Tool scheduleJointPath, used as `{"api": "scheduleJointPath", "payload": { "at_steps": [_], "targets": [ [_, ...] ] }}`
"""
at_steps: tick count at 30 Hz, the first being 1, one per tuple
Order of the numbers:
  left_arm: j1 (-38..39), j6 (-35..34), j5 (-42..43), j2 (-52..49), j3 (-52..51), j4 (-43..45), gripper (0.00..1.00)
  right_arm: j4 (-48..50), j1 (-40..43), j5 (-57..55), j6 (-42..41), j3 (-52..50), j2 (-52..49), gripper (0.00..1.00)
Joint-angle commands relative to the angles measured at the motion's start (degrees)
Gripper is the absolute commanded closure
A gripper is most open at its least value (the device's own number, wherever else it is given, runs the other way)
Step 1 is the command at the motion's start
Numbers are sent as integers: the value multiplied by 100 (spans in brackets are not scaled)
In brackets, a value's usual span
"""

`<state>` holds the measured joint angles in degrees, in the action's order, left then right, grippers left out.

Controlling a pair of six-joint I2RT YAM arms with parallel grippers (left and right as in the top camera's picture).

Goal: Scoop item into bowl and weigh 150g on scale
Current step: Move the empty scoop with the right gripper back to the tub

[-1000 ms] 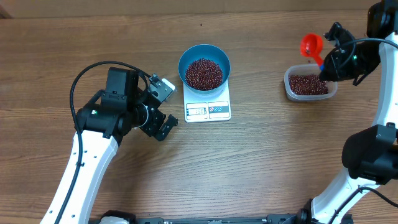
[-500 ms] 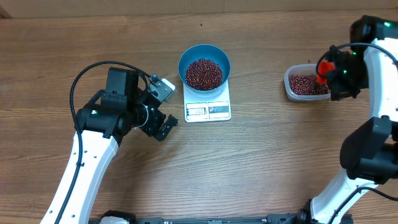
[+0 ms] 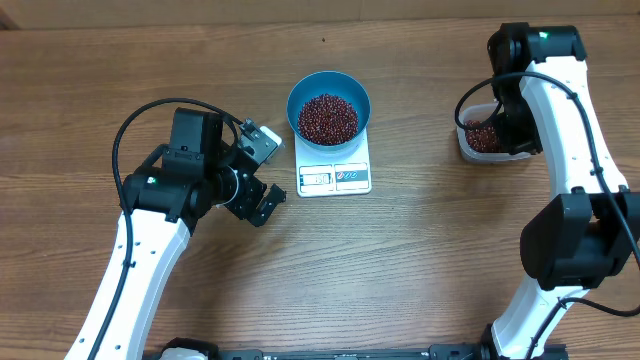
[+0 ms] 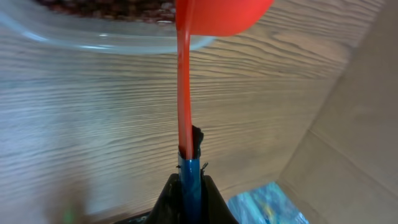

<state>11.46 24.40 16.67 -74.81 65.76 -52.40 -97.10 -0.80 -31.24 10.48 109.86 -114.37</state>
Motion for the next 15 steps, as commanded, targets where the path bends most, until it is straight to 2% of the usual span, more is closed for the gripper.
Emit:
{"api": "scheduleJointPath", "payload": {
  "at_steps": [1, 10, 15],
  "targets": [
    [-42, 46, -37, -13, 17, -11, 1, 33, 17, -227, -455, -4, 162, 96],
    [-42, 46, -37, -13, 17, -9, 0, 133, 741, 3309, -407, -4, 164, 96],
    [-42, 46, -35, -13, 17, -9, 1, 138, 1228, 4712, 352, -17, 164, 96]
  ]
}}
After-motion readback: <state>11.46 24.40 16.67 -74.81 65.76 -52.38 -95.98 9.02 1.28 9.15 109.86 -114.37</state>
